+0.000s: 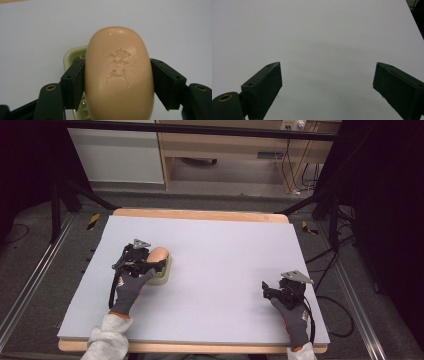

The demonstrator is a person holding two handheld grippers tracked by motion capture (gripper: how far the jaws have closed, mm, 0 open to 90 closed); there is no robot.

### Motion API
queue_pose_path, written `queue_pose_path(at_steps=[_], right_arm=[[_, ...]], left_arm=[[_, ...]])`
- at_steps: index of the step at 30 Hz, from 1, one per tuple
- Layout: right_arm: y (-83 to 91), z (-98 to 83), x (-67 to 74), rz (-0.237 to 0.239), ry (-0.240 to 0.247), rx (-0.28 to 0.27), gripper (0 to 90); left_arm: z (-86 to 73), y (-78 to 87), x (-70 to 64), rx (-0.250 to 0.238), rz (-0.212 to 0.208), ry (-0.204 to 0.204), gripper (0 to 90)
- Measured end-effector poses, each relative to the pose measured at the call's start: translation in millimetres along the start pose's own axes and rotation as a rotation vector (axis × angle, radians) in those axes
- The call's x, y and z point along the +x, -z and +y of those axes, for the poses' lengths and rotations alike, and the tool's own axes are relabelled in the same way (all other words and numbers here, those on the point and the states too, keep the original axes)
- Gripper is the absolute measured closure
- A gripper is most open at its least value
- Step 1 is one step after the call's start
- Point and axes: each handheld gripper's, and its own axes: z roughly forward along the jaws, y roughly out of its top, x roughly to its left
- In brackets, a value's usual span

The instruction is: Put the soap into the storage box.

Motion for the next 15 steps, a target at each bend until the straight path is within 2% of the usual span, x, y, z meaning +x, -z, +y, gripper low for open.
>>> queue_pose_path(at_steps=[3,8,15], right_arm=[[-0.7,-0.1,1.0,-0.003,0.001,0.004,8.9],[-1.4,-0.4,1.5,-0.003,0.007,0.008,9.0],[-2.3,-0.9,2.6,-0.006,0.019,0.014,9.0]], left_arm=[[-1.0,-1.0,2.7,-0.005,0.004,0.009,31.8],[-5.2,-7.3,8.0,0.015,0.018,0.009,31.9],[-9.8,-15.2,8.8,0.040,0.025,0.006,31.8]])
